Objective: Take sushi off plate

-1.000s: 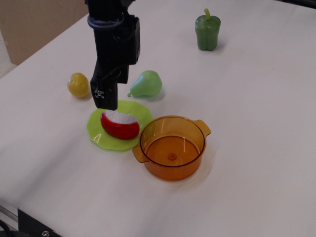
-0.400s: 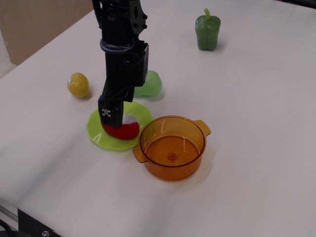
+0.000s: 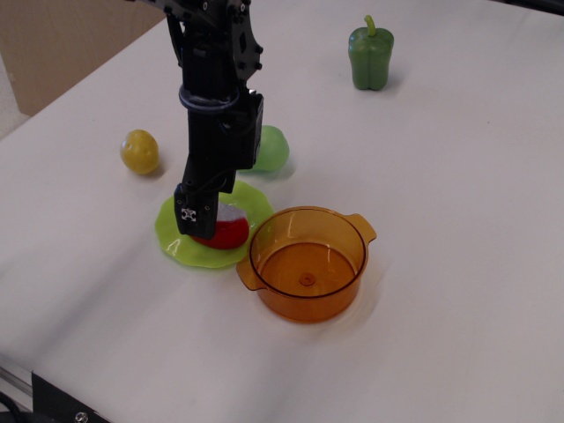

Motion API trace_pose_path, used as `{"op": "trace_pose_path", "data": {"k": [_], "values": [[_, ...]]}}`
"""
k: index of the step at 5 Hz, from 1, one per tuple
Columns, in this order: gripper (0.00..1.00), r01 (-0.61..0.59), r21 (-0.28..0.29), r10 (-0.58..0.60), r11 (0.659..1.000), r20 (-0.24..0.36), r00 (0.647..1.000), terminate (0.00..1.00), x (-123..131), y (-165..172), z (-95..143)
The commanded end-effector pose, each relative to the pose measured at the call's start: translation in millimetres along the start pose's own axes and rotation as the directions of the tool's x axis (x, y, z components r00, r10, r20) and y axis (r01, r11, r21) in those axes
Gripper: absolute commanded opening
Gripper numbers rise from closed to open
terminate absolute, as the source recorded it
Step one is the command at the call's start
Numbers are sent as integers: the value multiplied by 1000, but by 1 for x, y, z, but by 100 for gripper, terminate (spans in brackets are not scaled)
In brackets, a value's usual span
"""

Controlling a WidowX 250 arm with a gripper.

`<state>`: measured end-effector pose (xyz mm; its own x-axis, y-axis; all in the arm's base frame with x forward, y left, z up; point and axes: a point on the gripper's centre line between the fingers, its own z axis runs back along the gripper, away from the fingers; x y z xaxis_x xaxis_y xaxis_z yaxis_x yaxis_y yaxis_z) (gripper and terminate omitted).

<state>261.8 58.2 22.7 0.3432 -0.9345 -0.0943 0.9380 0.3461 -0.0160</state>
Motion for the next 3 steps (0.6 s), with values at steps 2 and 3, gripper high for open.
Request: {"op": "trace_pose_path", "data": {"k": [2, 3], "values": [[0, 6, 31, -6, 999, 11, 1000, 0, 7, 8, 1], [0, 2, 25, -2, 1000, 5, 1000, 0, 6, 7, 3]]}}
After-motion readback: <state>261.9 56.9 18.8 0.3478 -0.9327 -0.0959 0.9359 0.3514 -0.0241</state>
